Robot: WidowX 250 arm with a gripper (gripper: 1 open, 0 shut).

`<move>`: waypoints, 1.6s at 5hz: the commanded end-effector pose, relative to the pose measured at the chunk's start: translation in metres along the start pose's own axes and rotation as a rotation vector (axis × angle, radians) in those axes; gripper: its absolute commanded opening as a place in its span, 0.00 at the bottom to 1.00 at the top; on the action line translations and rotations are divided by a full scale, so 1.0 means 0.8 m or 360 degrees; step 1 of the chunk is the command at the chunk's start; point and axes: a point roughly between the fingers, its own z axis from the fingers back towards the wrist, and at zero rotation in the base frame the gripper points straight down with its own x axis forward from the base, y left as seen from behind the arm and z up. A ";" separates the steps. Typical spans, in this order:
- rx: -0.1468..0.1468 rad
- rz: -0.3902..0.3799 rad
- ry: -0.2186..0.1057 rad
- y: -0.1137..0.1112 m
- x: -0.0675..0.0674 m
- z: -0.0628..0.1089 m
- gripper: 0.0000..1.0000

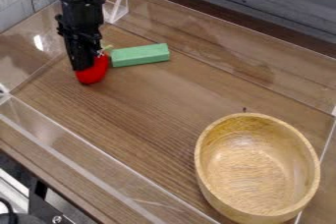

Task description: Move the red object to the left side of the table

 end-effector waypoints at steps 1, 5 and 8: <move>0.0010 -0.0006 -0.0011 -0.001 0.001 0.002 0.00; 0.0017 0.0043 0.0047 -0.008 -0.001 -0.022 0.00; 0.0020 0.0079 0.0077 -0.011 -0.001 -0.034 0.00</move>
